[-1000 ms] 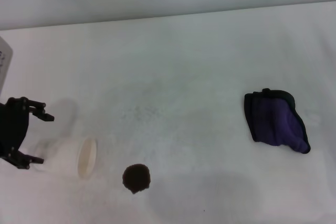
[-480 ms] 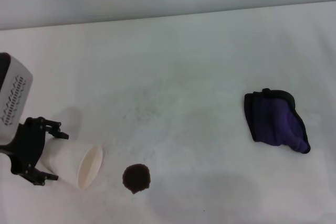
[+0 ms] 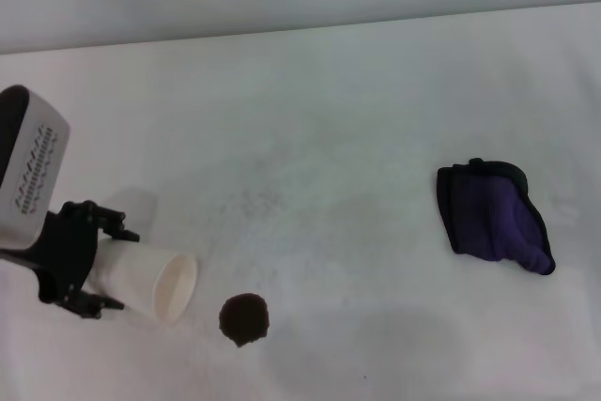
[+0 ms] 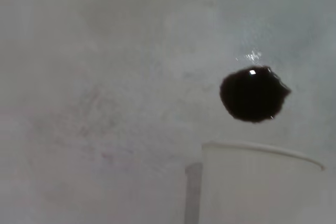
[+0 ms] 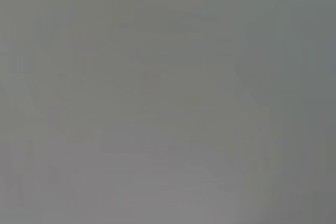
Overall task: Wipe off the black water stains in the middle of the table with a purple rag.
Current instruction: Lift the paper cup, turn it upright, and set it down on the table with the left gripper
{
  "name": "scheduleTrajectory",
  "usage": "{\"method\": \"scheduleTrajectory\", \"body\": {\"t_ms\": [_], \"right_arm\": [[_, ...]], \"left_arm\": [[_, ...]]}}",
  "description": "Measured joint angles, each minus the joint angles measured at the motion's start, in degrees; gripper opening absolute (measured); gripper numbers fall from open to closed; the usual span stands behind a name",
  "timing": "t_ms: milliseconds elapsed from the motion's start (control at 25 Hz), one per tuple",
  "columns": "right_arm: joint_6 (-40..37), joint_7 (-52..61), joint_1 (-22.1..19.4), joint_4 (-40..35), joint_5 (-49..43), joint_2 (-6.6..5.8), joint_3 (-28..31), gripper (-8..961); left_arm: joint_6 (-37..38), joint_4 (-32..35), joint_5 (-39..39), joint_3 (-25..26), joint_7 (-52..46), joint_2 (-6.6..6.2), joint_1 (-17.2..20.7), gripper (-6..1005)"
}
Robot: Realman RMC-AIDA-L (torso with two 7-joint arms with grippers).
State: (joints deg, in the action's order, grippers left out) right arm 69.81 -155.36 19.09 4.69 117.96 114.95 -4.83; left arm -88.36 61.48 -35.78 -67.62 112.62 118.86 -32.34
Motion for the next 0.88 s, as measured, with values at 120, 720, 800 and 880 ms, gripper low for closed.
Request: {"method": "scheduleTrajectory", "body": {"t_ms": [120,720,800,880], "right_arm": [[-0.6,0.1,0.0,-0.4,-0.1,-0.07,-0.3,870],[0.6,0.2,-0.3,-7.7,-0.3,-0.11,-13.1,870],[0.0,-0.2,-0.3,-8.9,-0.3,-0.15,-15.0,871],[-1.4,-0.2,-0.2,-10.0,-0.3,-0.16,-16.5,871]], "left_arm": [[0.4,0.3,-2.2,0.3,-0.8,0.01,0.0,781],[18.0,-16.7,-38.6,4.7,0.2,0.12,2.6,758],[20.2,-20.6,-42.7,4.8,1.8,0.15,2.8,761],[21.4,-26.5,-48.6,5.0,5.9,0.13,2.9,762]]}}
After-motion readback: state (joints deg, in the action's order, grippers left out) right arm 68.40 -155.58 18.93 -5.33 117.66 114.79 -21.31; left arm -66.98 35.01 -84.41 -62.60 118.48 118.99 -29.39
